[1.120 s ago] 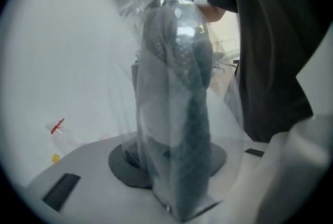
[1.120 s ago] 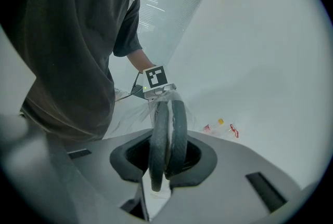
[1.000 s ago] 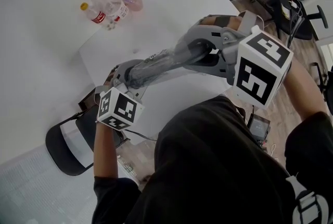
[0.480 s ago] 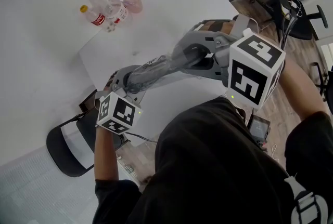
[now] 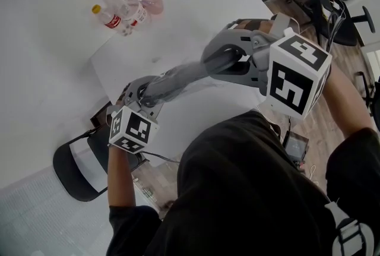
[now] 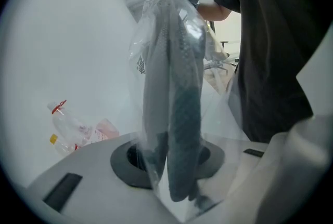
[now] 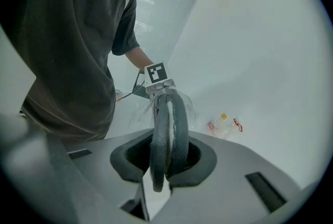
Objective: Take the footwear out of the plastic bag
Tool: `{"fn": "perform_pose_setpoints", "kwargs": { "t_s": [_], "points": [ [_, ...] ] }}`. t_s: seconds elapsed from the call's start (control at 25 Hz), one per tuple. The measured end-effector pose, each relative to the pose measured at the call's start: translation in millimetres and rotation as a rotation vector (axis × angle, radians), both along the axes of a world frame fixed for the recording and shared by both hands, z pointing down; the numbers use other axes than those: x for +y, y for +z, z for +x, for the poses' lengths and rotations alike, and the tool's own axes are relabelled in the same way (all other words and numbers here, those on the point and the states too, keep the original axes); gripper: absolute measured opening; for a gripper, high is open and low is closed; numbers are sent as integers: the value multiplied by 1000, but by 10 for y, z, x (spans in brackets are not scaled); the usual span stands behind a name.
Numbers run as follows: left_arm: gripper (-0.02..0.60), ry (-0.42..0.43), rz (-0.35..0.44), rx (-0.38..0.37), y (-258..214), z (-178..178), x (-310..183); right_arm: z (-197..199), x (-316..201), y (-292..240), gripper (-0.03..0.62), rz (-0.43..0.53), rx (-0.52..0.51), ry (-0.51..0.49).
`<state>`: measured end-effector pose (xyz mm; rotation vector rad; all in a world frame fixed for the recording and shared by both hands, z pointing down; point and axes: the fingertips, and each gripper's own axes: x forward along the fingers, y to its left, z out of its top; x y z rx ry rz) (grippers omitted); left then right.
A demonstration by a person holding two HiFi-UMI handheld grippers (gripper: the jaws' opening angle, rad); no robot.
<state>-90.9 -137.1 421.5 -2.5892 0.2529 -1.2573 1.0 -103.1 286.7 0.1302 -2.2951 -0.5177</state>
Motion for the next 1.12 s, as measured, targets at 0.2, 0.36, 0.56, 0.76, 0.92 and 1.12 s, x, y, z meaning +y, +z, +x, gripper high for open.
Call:
{"fn": "perform_pose_setpoints", "kwargs": {
  "t_s": [0.2, 0.36, 0.56, 0.76, 0.92, 1.12],
  "points": [
    [129, -12, 0, 9, 21, -78, -14, 45, 5, -16, 81, -5, -5, 13],
    [126, -25, 7, 15, 78, -173, -55, 45, -12, -6, 80, 2, -4, 21],
    [121, -32, 2, 19, 108, -227, -80, 58, -16, 3, 80, 3, 2, 20],
    [103, -45, 21, -14, 233, -354, -137, 87, -25, 29, 80, 3, 8, 31],
    [37, -73, 9, 4, 316, -439, -178, 108, -50, 63, 81, 0, -2, 45],
    [28, -69, -19, 8, 202, -306, -103, 185, 2, -10, 81, -15, -13, 25]
  ]
}}
